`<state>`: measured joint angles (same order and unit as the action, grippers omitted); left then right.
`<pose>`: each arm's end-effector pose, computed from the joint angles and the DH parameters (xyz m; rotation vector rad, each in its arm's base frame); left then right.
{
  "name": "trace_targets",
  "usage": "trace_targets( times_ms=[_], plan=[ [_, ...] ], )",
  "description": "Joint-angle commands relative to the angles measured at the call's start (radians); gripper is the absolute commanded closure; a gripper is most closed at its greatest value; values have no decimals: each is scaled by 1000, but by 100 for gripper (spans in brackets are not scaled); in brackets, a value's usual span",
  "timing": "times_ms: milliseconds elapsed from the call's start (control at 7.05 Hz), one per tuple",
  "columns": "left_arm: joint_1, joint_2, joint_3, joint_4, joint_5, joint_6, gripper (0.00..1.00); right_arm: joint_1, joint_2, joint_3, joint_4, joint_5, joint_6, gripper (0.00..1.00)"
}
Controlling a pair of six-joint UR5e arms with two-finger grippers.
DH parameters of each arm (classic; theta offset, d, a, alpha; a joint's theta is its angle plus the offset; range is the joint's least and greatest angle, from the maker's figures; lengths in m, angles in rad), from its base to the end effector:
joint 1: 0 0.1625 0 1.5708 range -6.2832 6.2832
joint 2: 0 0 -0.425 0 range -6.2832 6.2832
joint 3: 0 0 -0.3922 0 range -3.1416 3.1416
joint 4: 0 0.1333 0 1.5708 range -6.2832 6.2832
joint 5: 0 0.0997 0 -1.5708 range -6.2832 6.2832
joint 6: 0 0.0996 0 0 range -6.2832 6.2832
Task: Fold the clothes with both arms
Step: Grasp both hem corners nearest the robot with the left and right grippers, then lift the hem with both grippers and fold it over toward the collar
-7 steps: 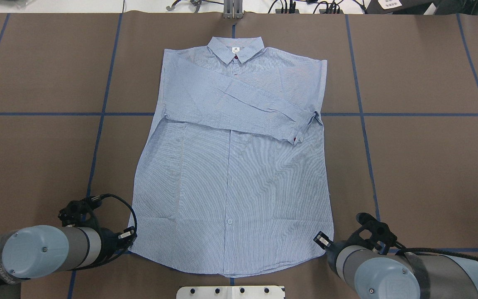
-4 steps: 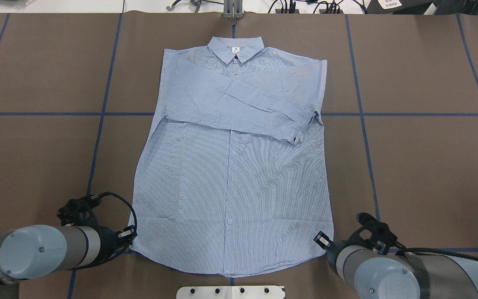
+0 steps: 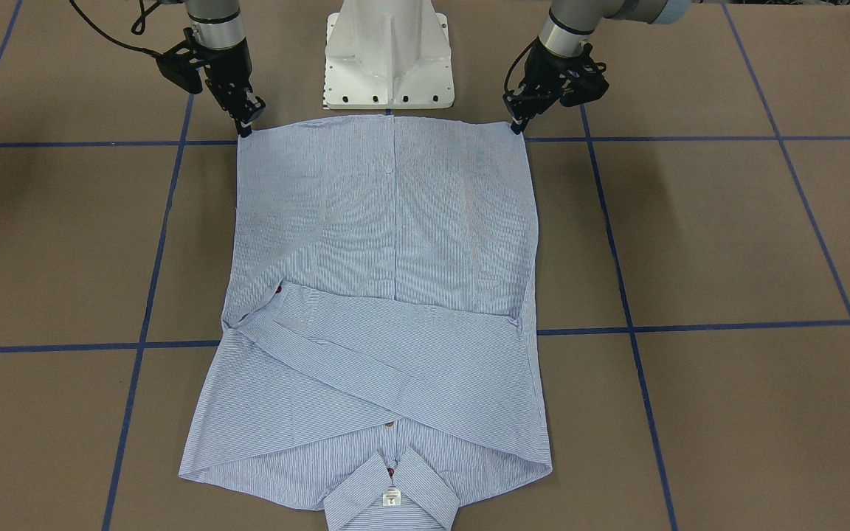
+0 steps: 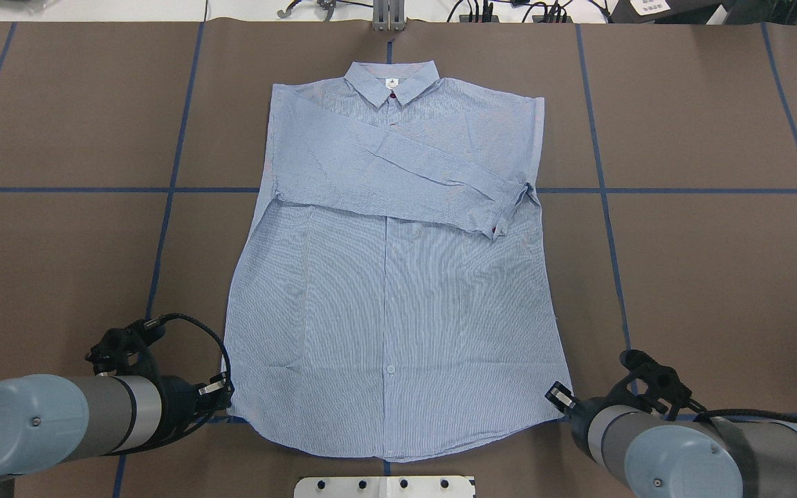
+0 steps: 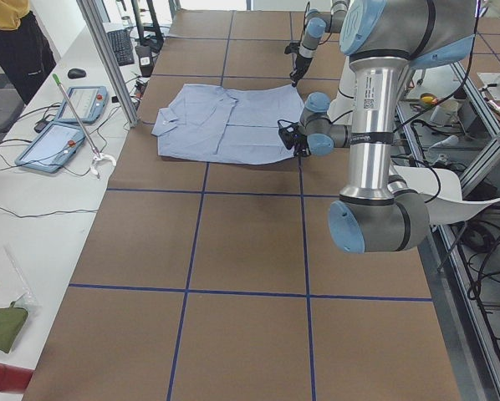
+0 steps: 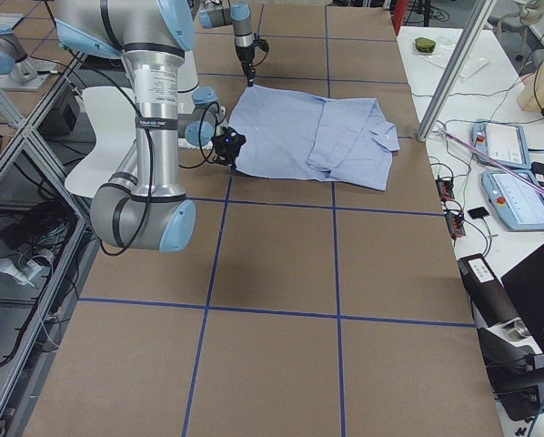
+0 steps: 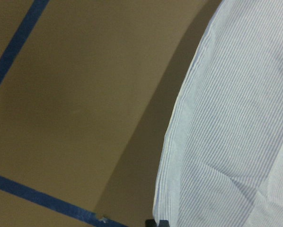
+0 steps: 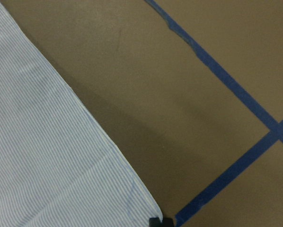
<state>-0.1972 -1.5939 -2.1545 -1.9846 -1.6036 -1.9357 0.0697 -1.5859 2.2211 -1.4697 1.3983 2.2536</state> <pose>0.4344 -0.2194 0.3308 -0.1166 1.0261 -0.4952 -0.4375 -0.1813 0.3605 -0.0664 -0.7703 0.7793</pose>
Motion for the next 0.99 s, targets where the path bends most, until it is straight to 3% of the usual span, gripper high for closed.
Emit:
trace_targets(
  times_ms=[0,284,567,851],
  plan=[
    [16,0,-50,29,1,-55,100,1,-61,66,0,2,0,100],
    [22,2,-97,41,-1,-60,100,1,-65,78,0,1,1,100],
    [9,-15,-97,41,-5,-57,100,77,-42,89,2,1,0,100],
    [-110,-66,-88,41,-12,-7,100,187,32,75,3,28,-14,100]
  ],
)
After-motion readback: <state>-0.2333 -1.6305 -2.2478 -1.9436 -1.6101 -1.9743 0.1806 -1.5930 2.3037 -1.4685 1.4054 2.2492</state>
